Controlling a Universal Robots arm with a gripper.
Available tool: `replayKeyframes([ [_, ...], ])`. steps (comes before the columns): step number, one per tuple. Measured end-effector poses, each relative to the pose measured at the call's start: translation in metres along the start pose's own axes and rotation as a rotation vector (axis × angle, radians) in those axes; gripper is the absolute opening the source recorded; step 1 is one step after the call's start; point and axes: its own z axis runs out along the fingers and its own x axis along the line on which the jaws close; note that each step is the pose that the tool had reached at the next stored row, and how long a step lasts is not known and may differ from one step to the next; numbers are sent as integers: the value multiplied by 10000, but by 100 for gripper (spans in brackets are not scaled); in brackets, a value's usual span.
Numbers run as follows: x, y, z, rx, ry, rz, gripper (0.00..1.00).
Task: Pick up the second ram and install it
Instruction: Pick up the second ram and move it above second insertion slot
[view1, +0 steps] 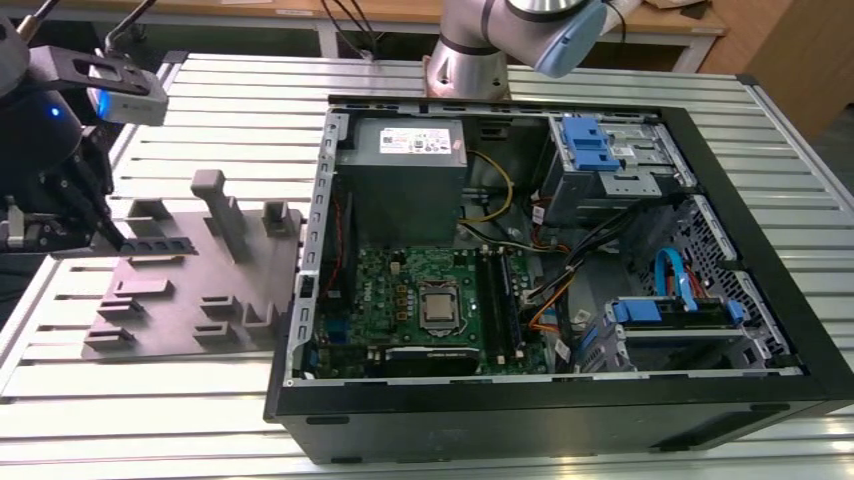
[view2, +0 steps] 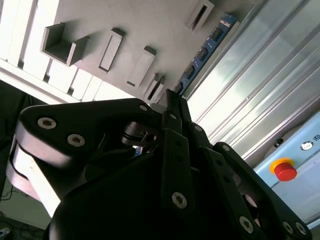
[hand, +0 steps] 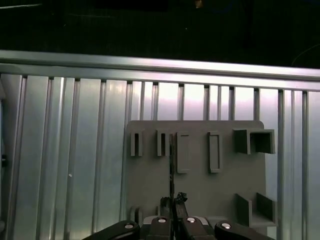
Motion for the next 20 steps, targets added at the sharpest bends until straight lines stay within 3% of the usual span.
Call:
replayKeyframes([
  [1,-2,3,-54,1,0,0,13],
  [20,-18,20,-407,1,0,0,13],
])
